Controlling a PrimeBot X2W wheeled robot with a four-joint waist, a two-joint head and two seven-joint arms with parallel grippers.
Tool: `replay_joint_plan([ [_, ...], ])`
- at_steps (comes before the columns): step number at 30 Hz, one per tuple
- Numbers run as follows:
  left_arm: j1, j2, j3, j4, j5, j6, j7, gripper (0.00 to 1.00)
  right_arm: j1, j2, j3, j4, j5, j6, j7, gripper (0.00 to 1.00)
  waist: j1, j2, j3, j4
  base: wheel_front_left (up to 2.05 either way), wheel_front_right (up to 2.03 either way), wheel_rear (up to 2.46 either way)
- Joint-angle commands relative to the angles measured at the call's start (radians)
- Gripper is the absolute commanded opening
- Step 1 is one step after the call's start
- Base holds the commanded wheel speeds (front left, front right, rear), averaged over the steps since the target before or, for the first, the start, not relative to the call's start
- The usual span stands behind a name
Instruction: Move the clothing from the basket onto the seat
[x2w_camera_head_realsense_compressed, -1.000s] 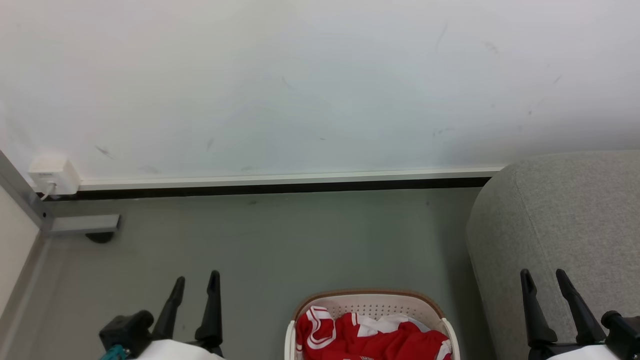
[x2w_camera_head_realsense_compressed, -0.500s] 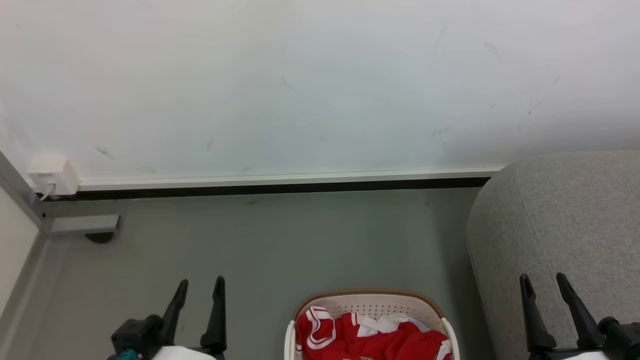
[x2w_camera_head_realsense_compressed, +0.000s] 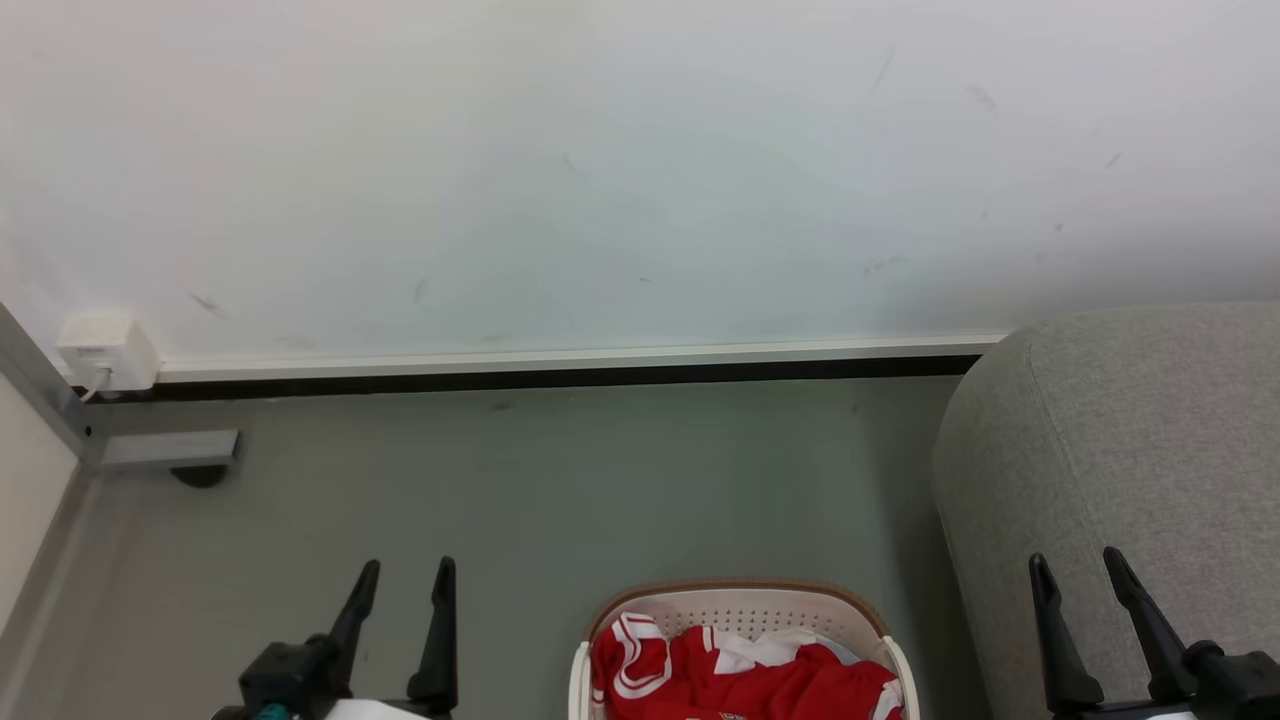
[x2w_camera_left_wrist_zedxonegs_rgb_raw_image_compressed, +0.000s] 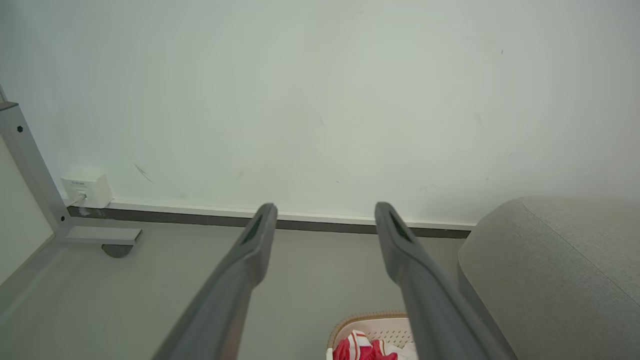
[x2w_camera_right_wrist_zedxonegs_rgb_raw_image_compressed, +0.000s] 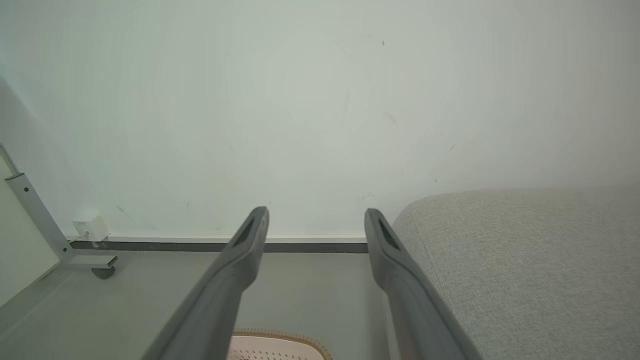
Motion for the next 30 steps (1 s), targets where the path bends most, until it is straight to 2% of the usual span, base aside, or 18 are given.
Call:
replay_joint_plan([
  [1,0.006,0.008,-0.001,0.005,0.025,0.003,-0.008,1.00,0.013,-0.005,0.002,0.001,-0.017,0.001,-0.010,1.00,0.0000,-0.0001,0.002,0.000,0.00,0.00,0.00],
  [17,-0.001,0.007,0.009,0.014,0.006,-0.003,-0.008,1.00,0.000,-0.003,0.007,0.009,0.011,0.001,-0.009,1.00,0.0000,-0.0001,0.010,-0.011,0.00,0.00,0.00],
  [23,-0.006,0.007,0.013,0.015,0.023,-0.009,-0.008,1.00,-0.027,0.006,0.017,-0.010,0.015,0.001,-0.008,1.00,0.0000,-0.0001,0.037,-0.051,0.00,0.00,0.00],
  [30,-0.085,0.007,0.007,0.010,0.046,-0.028,-0.007,1.00,-0.090,0.025,0.025,-0.055,0.015,0.001,-0.007,1.00,0.0000,-0.0001,0.146,-0.123,0.00,0.00,0.00],
])
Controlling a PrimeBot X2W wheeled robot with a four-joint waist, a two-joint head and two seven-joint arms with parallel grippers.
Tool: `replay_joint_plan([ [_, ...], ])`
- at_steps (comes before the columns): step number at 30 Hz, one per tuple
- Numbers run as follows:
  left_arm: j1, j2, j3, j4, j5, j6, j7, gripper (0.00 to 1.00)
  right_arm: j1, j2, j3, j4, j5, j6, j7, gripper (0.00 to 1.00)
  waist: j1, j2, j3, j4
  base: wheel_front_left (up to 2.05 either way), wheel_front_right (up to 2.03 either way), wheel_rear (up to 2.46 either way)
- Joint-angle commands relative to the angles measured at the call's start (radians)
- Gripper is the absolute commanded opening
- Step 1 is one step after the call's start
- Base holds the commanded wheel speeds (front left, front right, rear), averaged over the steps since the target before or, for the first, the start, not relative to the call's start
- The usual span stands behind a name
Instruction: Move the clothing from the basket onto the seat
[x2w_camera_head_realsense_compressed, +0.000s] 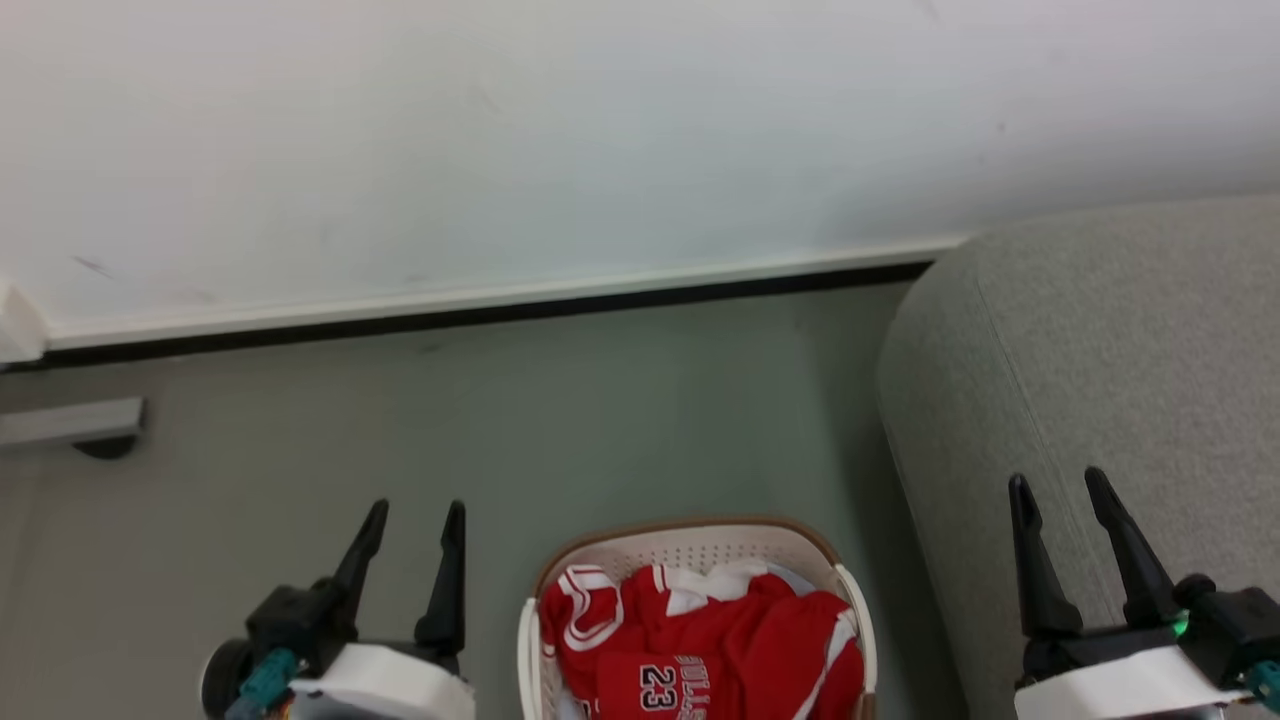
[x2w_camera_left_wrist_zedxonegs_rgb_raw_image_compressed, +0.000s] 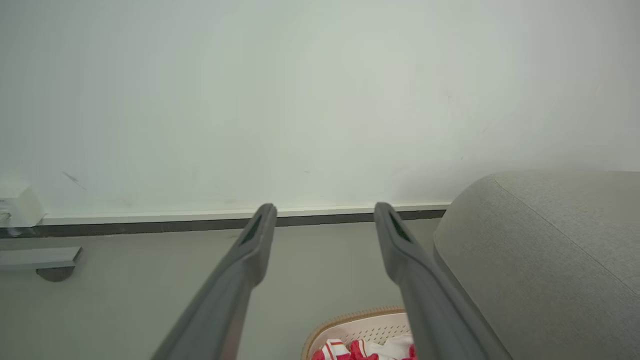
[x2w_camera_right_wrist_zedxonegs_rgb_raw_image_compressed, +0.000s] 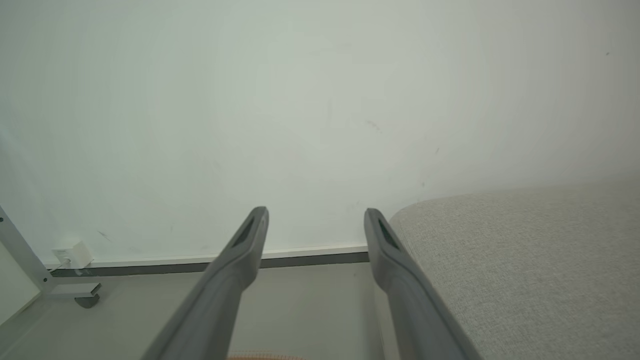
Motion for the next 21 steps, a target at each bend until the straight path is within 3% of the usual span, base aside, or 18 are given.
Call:
replay_joint_plan([
  [1,-0.032,0.006,-0.004,0.002,0.012,-0.007,-0.001,1.00,-0.027,0.005,0.002,-0.013,0.003,0.001,0.000,1.00,-0.0001,-0.0001,0.060,-0.049,0.00,0.00,0.00],
  [11,-0.203,0.008,-0.077,0.070,0.069,-0.034,-0.001,1.00,-0.134,0.041,0.028,-0.074,0.012,0.001,0.000,1.00,-0.0001,-0.0001,0.220,-0.160,0.00,0.00,0.00],
  [21,-0.414,0.033,-0.234,0.313,0.127,-0.044,0.009,1.00,-0.253,0.057,0.057,-0.145,0.077,0.001,0.000,1.00,-0.0001,-0.0001,0.379,-0.253,0.00,0.00,0.00],
])
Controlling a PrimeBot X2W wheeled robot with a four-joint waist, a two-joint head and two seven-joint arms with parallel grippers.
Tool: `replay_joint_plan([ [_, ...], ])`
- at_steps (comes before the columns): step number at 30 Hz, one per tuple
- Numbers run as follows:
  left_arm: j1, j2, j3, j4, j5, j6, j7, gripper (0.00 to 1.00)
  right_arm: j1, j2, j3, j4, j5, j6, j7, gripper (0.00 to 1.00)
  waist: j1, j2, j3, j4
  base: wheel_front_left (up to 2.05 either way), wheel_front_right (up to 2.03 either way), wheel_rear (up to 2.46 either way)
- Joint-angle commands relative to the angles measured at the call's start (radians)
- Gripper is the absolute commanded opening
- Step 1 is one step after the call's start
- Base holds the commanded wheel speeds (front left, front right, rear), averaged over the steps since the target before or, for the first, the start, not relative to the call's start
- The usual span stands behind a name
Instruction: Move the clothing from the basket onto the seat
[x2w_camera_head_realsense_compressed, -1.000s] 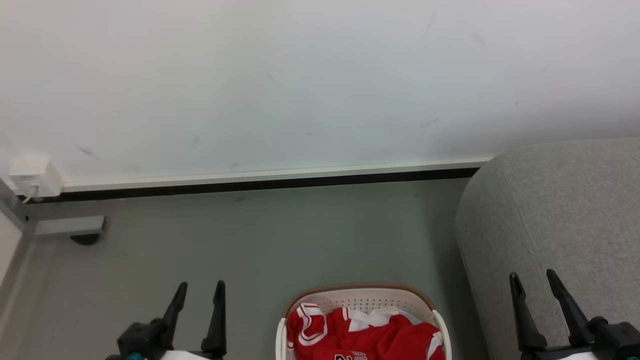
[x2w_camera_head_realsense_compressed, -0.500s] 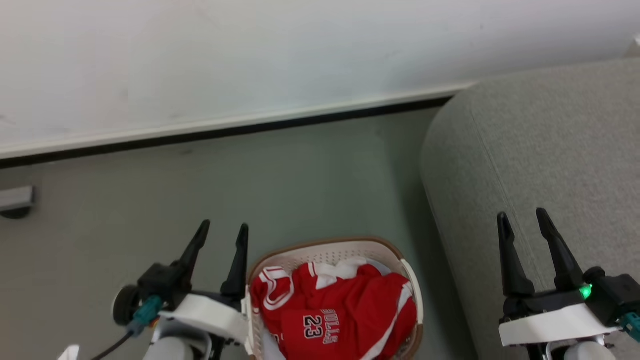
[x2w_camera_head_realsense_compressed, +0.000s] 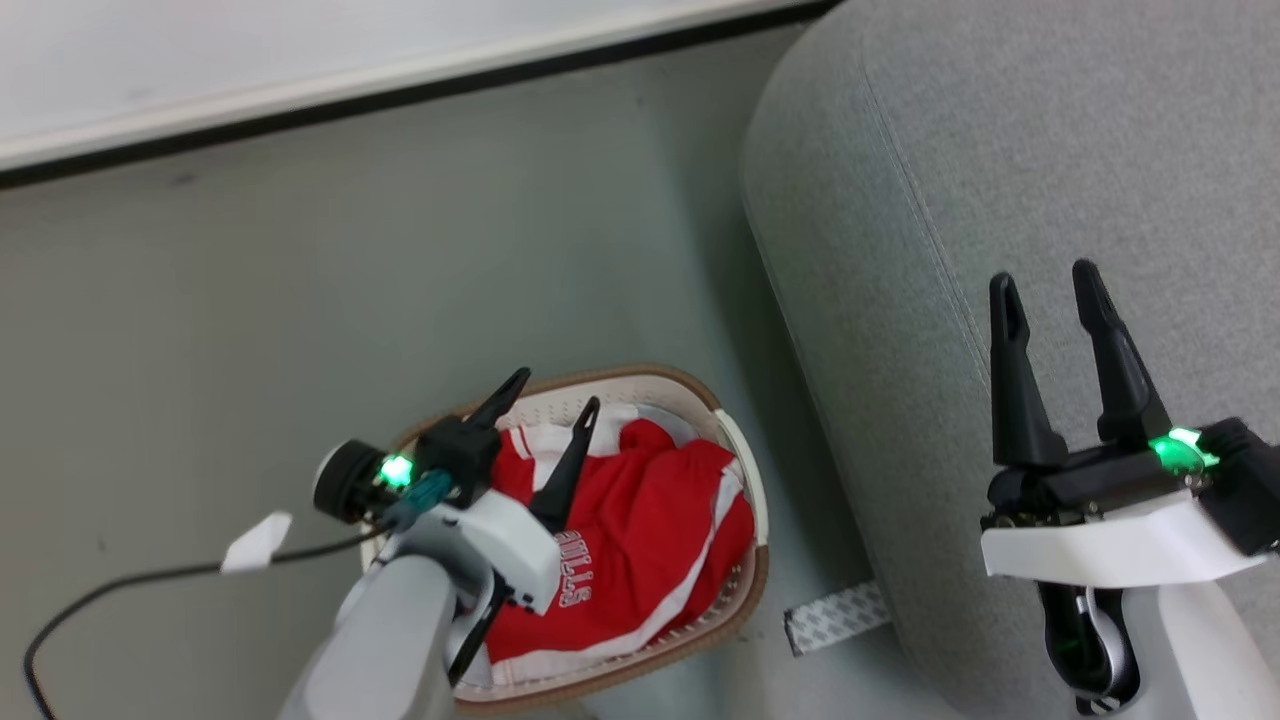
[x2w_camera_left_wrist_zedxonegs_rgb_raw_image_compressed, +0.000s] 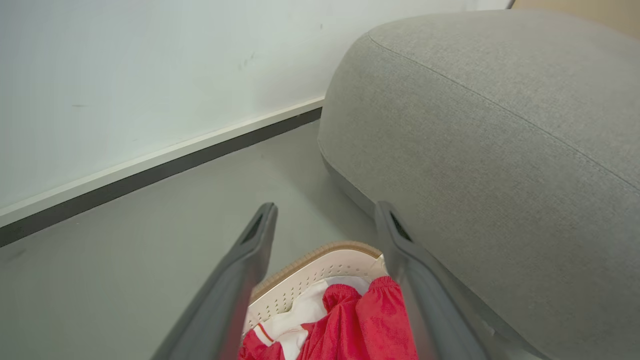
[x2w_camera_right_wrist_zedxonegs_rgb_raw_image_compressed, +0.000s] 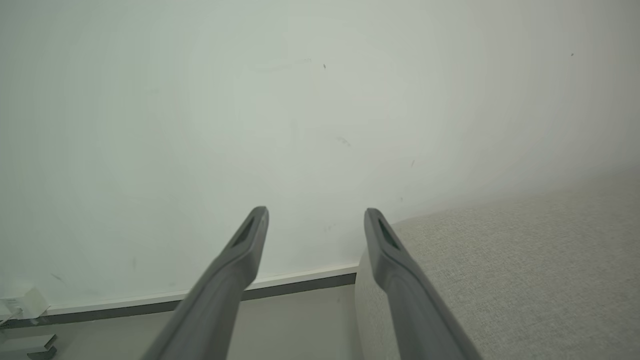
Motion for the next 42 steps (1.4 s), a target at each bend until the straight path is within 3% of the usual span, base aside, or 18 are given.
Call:
replay_joint_plan([
  [1,-0.048,0.008,-0.021,0.037,0.016,-0.001,0.011,1.00,-0.032,0.002,0.006,-0.012,0.020,0.000,0.000,1.00,-0.0002,-0.0001,0.070,-0.051,0.00,0.00,0.00],
  [12,-0.251,0.033,-0.182,0.240,0.051,-0.001,0.140,1.00,-0.167,0.002,0.036,-0.080,0.083,0.000,0.000,1.00,-0.0002,-0.0001,0.247,-0.118,0.00,0.00,0.00],
  [20,-0.335,0.091,-0.255,0.319,0.070,-0.001,0.232,1.00,-0.236,0.002,0.059,-0.133,0.128,0.000,0.000,1.00,-0.0002,-0.0001,0.347,-0.162,0.00,0.00,0.00],
  [34,-0.432,0.198,-0.360,0.347,0.027,-0.001,0.371,1.00,-0.280,0.002,0.080,-0.173,0.209,0.000,0.000,1.00,-0.0002,-0.0001,0.445,-0.217,0.00,0.00,0.00],
  [42,-0.453,0.222,-0.426,0.351,0.009,-0.001,0.443,1.00,-0.280,0.002,0.072,-0.183,0.221,0.000,0.000,1.00,-0.0002,-0.0001,0.477,-0.219,0.00,0.00,0.00],
])
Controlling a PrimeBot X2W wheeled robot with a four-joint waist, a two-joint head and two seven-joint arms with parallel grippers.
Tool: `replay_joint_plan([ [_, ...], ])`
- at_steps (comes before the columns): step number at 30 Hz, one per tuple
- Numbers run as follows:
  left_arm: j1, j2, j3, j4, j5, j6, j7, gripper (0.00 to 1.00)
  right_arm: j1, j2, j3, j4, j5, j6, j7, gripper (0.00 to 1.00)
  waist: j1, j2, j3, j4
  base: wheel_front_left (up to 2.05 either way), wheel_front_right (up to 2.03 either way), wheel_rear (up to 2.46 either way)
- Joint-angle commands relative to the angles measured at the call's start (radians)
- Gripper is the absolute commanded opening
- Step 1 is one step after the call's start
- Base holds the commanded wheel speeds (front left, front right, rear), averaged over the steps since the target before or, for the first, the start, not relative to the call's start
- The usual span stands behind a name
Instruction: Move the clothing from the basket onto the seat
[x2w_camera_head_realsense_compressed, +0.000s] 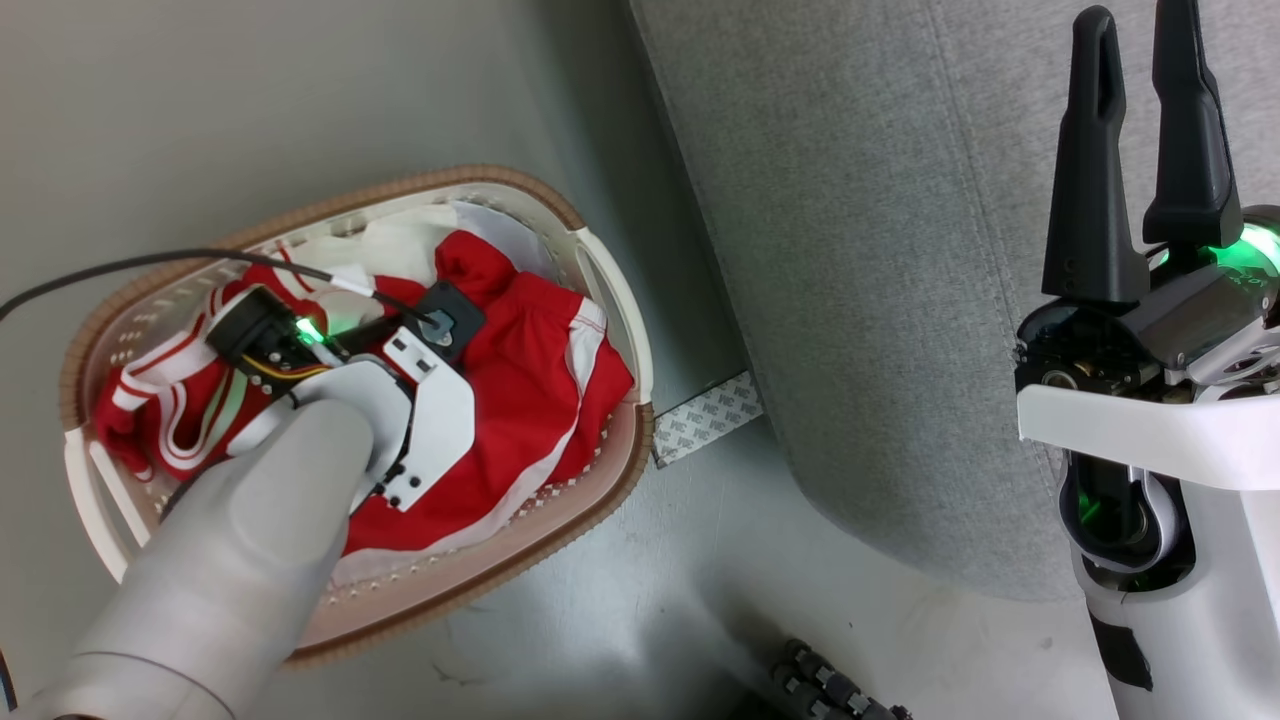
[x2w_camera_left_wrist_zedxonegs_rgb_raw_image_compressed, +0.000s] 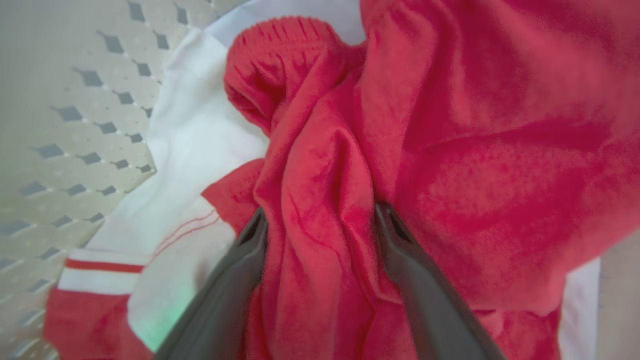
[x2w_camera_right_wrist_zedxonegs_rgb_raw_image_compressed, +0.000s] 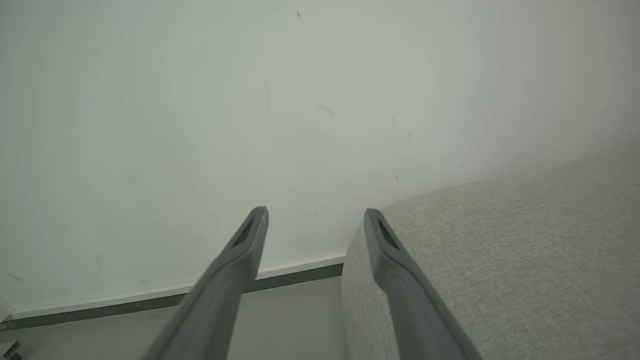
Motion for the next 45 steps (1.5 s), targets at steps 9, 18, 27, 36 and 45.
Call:
replay_joint_plan([
  [9,-0.023,0.015,-0.064,-0.001,-0.091,0.002,-0.003,0.00,-0.001,0.001,-0.001,0.014,0.003,0.000,0.000,1.00,-0.0001,0.0000,0.010,0.005,0.00,0.00,0.00],
  [18,0.094,-0.052,0.006,-0.064,-0.219,0.024,-0.144,0.00,0.071,0.000,-0.064,0.069,-0.062,0.000,0.000,1.00,-0.0001,0.0000,-0.145,0.103,0.00,0.00,0.00],
  [27,0.267,-0.099,0.042,-0.178,-0.331,0.020,-0.244,0.00,0.197,-0.001,-0.131,0.125,-0.169,0.000,0.000,1.00,-0.0001,0.0000,-0.365,0.233,0.00,0.00,0.00],
  [36,0.369,-0.130,0.078,-0.305,-0.417,0.033,-0.272,0.00,0.318,-0.001,-0.155,0.182,-0.246,0.000,0.000,1.00,-0.0001,0.0000,-0.533,0.323,0.00,0.00,0.00],
  [45,0.417,-0.135,0.120,-0.458,-0.484,0.059,-0.263,0.00,0.413,0.000,-0.160,0.228,-0.298,0.000,0.000,1.00,-0.0001,0.0000,-0.671,0.372,0.00,0.00,0.00],
])
